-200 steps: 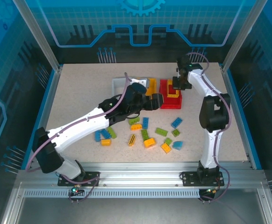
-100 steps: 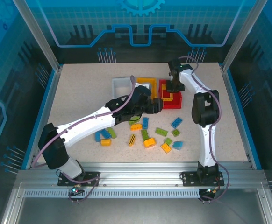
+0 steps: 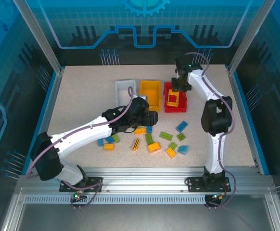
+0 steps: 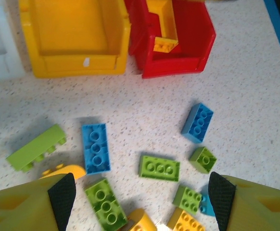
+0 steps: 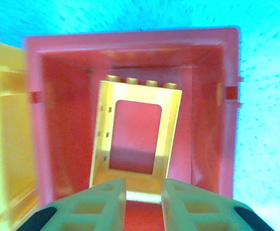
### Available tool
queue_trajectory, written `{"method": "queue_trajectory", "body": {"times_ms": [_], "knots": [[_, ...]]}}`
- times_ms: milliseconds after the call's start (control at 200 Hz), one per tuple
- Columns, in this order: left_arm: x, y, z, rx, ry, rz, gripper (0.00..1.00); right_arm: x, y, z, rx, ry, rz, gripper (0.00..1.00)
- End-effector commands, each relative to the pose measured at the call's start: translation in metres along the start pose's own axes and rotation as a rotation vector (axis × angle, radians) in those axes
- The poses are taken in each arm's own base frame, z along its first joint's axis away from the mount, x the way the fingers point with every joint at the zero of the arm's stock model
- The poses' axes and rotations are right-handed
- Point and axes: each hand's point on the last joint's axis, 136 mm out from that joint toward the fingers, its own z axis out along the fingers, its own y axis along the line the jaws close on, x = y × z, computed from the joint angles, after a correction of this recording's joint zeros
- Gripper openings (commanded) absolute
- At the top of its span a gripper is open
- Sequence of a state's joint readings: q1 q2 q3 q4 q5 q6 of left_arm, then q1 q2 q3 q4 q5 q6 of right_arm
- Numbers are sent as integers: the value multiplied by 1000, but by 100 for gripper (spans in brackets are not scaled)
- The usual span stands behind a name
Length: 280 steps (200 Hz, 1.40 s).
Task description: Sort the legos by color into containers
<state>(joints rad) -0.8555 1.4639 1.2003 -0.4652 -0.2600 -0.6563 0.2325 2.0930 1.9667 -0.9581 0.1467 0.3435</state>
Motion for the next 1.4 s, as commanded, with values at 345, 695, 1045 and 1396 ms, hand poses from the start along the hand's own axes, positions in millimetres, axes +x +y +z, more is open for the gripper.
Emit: {"method": "queue_trajectory", "body": {"times_ms": [345,695,1045,1396], "knots": [[45,75,-32,-184,73,-15,78,114,45,-157,-301,-238,-62,47],[33,69,-13,-119,143,110,73,277,48,-128,-398,-87,-6,51],[26,25,80,-183,265,134,60,292,43,-138,-419,-175,5,57],[42,36,130,-325,311,145,58,288,29,-153,-420,-235,31,61]]}}
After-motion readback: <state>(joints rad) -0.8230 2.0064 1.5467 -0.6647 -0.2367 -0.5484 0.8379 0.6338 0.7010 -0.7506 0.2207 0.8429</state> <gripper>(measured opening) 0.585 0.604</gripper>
